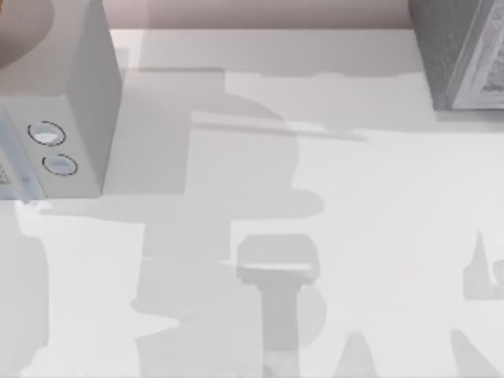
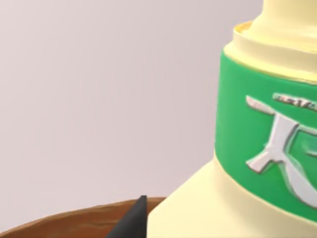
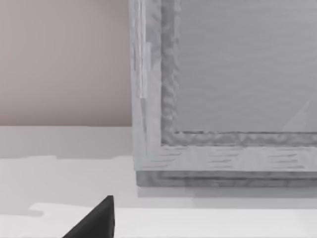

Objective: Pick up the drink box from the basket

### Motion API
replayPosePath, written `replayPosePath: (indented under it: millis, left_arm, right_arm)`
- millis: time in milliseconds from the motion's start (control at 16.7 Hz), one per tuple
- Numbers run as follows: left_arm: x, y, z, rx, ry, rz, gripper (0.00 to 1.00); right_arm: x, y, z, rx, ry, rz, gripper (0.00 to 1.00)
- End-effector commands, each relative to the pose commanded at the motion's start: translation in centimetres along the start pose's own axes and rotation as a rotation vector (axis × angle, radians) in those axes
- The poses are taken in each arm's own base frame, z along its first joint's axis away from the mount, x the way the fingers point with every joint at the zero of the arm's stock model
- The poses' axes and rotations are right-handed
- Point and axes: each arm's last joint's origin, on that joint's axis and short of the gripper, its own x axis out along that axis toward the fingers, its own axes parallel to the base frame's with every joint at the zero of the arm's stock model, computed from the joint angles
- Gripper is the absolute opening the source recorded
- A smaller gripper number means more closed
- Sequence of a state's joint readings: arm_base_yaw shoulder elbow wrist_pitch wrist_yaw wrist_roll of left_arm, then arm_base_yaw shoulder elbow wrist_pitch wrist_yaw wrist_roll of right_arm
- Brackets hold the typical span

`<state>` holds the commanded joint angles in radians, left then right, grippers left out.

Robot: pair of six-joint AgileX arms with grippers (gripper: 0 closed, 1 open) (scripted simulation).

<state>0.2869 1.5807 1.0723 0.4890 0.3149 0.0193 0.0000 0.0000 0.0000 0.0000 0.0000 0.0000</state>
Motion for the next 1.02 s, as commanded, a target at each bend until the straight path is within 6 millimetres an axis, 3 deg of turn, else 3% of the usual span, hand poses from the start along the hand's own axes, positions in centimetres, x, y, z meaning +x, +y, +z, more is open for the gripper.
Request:
replayPosePath:
  millis: [360, 780, 1020]
  left_arm:
    - [0.2, 0.3, 2.9, 0.0, -0.017, 0.009, 0.0]
    - [0.7, 0.0, 11.8, 0.019, -0.05, -0.003, 0.0]
    - [-0.1, -0.1, 15.0, 0.015, -0.036, -0.005, 0.0]
  right_arm:
    - [0.0, 0.0, 0.0, 0.0, 0.0, 0.0, 1.0]
    - [0.0, 0.0, 0.0, 0.0, 0.0, 0.0, 1.0]
    - [0.0, 0.0, 0.0, 0.0, 0.0, 0.0, 1.0]
